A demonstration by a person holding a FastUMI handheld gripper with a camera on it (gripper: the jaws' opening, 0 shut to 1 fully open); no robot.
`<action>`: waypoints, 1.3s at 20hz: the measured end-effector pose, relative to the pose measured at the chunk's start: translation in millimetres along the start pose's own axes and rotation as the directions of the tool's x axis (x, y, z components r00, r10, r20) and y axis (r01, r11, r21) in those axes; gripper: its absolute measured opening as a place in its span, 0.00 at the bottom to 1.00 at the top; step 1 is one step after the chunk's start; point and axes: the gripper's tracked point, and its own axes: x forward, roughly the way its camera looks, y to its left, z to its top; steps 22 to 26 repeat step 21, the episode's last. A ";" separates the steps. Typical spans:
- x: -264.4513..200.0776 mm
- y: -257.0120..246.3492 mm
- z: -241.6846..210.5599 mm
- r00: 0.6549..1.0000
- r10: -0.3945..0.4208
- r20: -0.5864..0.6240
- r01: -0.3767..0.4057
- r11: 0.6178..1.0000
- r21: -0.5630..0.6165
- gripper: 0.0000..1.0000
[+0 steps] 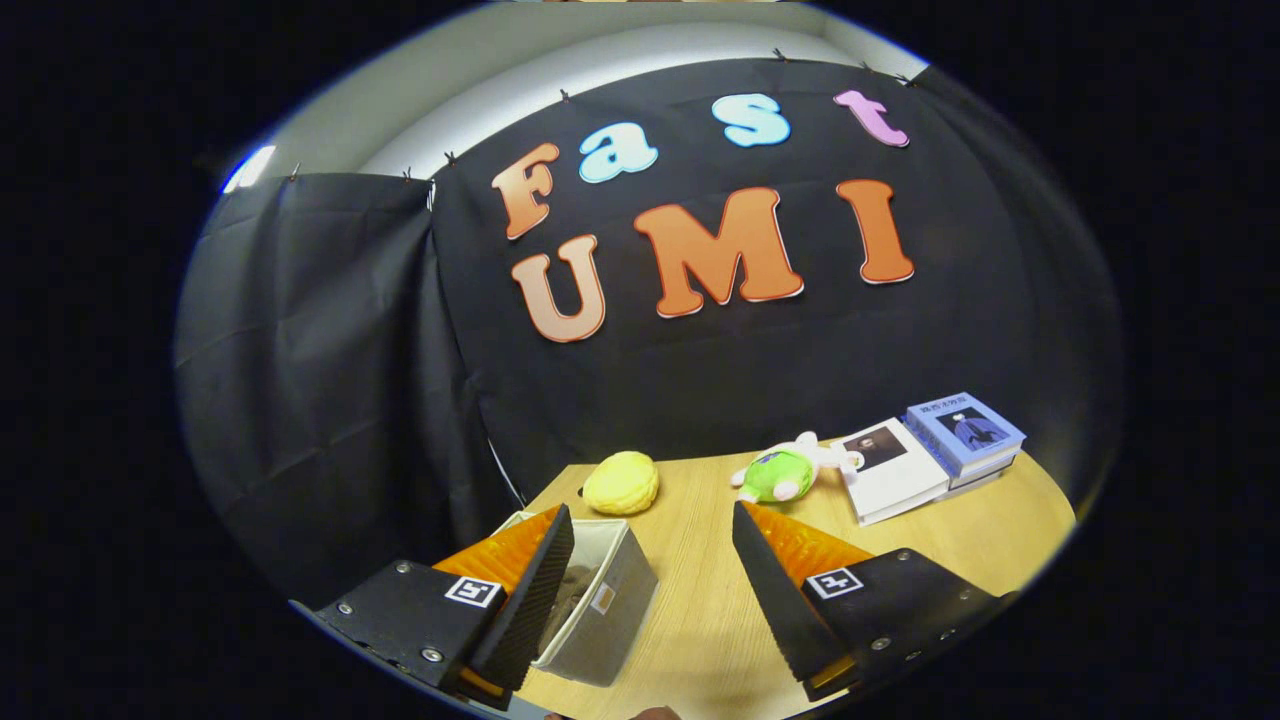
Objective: Open the storage box then place both shoes into the box .Put the left shoe in first, then the right shoe, with the right side of both shoes facing outward in a uniform manner.
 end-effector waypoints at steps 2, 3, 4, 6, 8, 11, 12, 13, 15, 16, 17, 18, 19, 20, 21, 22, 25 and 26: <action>-16.1 -17.6 10.0 0.998 -0.014 0.055 0.017 0.999 -0.038 0.95; -23.6 -26.8 10.8 0.998 -0.026 0.064 0.029 0.999 -0.043 0.95; -32.0 -33.2 8.1 0.997 -0.032 0.064 0.035 0.999 -0.042 0.95; -43.5 -51.0 16.7 0.994 -0.052 0.100 0.057 0.997 -0.051 0.95; -54.0 -74.2 24.5 0.984 -0.092 0.151 0.103 0.992 -0.067 0.96; -69.1 -101.8 31.5 0.966 -0.141 0.218 0.164 0.982 -0.095 0.96; -72.6 -107.9 33.1 0.961 -0.147 0.235 0.175 0.979 -0.102 0.96; -75.6 -114.0 35.2 0.956 -0.151 0.253 0.182 0.978 -0.106 0.97; -84.1 -124.9 38.5 0.942 -0.164 0.292 0.201 0.975 -0.100 0.98; -87.2 -130.1 41.3 0.934 -0.171 0.313 0.210 0.973 -0.097 0.98; -92.2 -133.9 43.8 0.924 -0.177 0.339 0.224 0.969 -0.103 0.98; -95.5 -139.2 45.9 0.913 -0.182 0.364 0.239 0.964 -0.116 0.98; -91.5 -149.4 47.9 0.903 -0.193 0.384 0.260 0.957 -0.131 0.98; -93.6 -153.1 49.1 0.892 -0.201 0.404 0.279 0.949 -0.145 0.98; -96.2 -155.6 50.8 0.882 -0.209 0.422 0.296 0.943 -0.152 0.98; -96.2 -155.6 50.8 0.882 -0.209 0.422 0.296 0.943 -0.152 0.98; -96.2 -155.6 50.8 0.882 -0.209 0.422 0.296 0.943 -0.152 0.98; -96.2 -155.6 50.8 0.882 -0.209 0.422 0.296 0.943 -0.152 0.98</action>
